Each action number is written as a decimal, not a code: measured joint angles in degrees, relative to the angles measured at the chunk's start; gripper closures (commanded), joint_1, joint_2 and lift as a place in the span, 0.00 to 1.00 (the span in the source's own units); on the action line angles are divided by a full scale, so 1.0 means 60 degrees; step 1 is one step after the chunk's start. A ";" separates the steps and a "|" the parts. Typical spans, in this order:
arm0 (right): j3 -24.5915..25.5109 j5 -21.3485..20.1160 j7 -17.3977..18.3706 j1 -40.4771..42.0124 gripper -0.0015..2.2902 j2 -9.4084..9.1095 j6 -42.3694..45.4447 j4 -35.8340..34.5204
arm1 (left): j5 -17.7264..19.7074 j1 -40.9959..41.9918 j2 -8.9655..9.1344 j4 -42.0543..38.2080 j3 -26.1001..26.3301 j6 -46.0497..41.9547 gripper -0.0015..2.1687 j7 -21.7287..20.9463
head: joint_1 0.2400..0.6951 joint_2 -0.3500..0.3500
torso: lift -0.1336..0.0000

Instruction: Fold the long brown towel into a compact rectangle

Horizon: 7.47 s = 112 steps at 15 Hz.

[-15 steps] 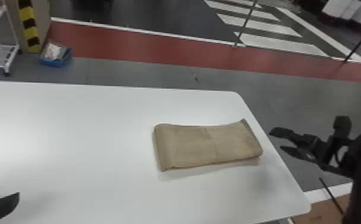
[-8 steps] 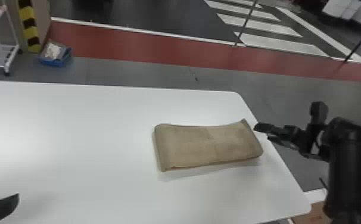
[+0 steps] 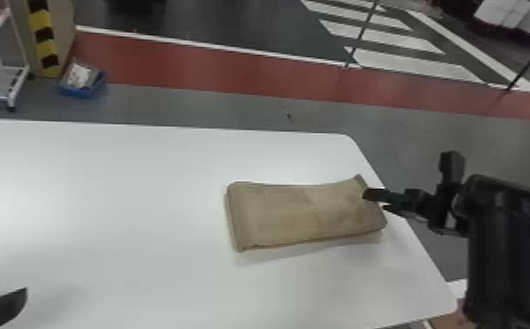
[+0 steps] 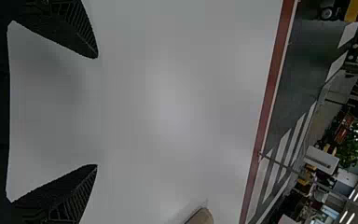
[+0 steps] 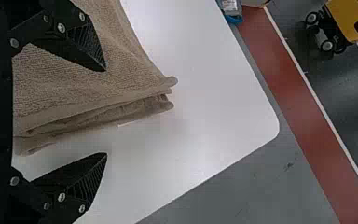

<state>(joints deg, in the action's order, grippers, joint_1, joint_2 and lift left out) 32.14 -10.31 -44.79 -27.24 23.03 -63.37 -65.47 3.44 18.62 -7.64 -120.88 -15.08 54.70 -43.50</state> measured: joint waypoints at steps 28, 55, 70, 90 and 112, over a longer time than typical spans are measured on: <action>0.1479 0.1994 -0.1406 0.1077 0.61 -0.0127 -0.2332 -0.2628 | 0.0052 0.0087 0.0044 -0.0049 -0.0188 -0.0041 0.02 -0.0045 | 1.00 0.05 | 0.10; -0.0968 0.2639 -0.1695 0.2219 0.61 -0.2609 -0.3389 -0.5580 | -0.0028 -0.0393 0.0014 0.0364 -0.0119 0.0076 0.02 -0.0044 | 1.00 0.46 | 0.10; -0.2429 0.2725 -0.1823 0.2527 0.08 -0.3428 -0.2661 -0.4966 | 0.0056 -0.0333 0.0020 0.0257 -0.0168 0.0077 0.02 -0.0005 | 1.00 0.64 | 0.10; -0.0008 0.4295 -0.2038 0.3695 0.05 -0.3028 -0.3873 -0.6115 | 0.0055 -0.0440 0.0014 0.0401 -0.0086 0.0048 0.02 0.0015 | 1.00 0.50 | 0.10; -0.1218 0.1808 -0.5370 0.5416 0.89 -0.1732 -0.4373 -0.8169 | 0.0057 -0.0479 -0.0029 0.0552 -0.0078 -0.0011 0.02 -0.0016 | 1.00 0.48 | 0.10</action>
<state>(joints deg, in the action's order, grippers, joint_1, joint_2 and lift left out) 24.83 0.54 -77.01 5.25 12.64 -89.61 -114.49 3.78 15.75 -7.82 -117.57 -15.54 54.63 -43.60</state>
